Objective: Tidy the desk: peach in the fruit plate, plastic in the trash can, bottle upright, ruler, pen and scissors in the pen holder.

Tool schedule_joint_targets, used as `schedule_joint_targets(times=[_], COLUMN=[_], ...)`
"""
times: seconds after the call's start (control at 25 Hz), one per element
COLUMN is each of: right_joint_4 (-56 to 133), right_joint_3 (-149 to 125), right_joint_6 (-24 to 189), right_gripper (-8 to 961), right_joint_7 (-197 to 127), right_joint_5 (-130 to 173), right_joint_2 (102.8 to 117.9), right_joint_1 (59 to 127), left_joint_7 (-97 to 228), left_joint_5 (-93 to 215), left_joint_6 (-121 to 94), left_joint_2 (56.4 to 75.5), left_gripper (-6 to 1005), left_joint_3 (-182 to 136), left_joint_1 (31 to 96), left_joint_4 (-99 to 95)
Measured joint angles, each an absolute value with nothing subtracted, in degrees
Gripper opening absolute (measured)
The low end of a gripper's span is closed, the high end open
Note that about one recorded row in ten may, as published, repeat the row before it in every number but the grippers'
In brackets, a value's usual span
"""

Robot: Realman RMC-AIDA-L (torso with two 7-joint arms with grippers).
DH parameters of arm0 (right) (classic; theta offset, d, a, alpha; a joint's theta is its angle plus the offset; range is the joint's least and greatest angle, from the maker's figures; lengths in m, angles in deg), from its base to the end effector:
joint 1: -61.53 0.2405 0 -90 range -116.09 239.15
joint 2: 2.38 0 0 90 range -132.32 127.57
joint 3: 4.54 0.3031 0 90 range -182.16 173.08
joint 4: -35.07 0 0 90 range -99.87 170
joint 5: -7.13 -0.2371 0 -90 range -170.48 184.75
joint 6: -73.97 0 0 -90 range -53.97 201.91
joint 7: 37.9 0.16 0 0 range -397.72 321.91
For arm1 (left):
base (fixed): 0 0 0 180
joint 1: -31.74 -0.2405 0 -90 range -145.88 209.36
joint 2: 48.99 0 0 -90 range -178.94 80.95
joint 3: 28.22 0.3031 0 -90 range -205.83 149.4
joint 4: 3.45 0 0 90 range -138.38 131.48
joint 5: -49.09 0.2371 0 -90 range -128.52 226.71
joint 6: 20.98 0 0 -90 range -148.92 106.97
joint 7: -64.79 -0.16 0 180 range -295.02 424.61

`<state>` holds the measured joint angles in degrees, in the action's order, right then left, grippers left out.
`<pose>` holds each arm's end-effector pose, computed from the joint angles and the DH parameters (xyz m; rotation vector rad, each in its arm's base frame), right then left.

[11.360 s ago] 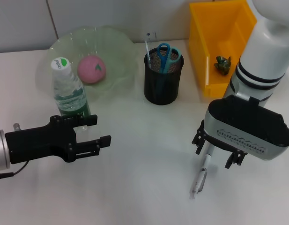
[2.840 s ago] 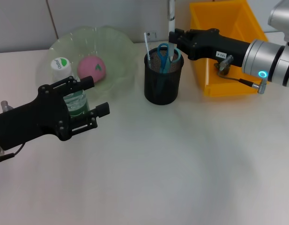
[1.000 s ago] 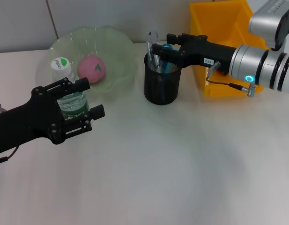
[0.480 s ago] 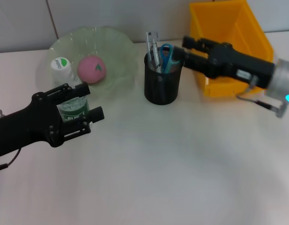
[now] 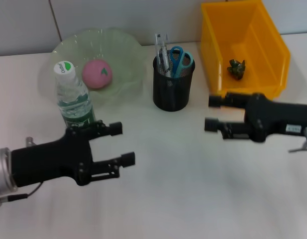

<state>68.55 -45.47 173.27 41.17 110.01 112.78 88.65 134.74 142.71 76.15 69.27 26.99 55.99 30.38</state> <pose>0.3095 0.3533 -0.0032 -2.6986 0.6434 1.0071 -0.2893 0.3309 -0.0491 -2.7790 -0.4421 -1.0563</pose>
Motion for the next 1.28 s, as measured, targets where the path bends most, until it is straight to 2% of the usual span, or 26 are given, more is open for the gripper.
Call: schedule_joint_targets(times=[0.12,0.28,1.28], right_joint_4=[67.5,67.5,66.1], right_joint_3=[-45.3,-45.3,-46.4], right_joint_6=[174.3,174.3,174.8], right_gripper=[771,782,782], right_joint_7=[41.2,41.1,39.5], right_joint_5=[116.7,118.9,122.4], right_joint_2=[111.52,111.29,113.15], right_joint_1=[89.4,89.2,89.0], left_joint_7=[132.3,132.6,134.7], left_joint_5=[145.6,149.0,153.3], left_joint_6=[75.8,76.5,82.1], left_joint_2=[68.9,68.38,66.54], left_gripper=[791,789,786], left_joint_3=[27.3,27.2,27.2], left_joint_1=[58.7,59.6,59.6], left_joint_4=[25.8,25.5,25.4])
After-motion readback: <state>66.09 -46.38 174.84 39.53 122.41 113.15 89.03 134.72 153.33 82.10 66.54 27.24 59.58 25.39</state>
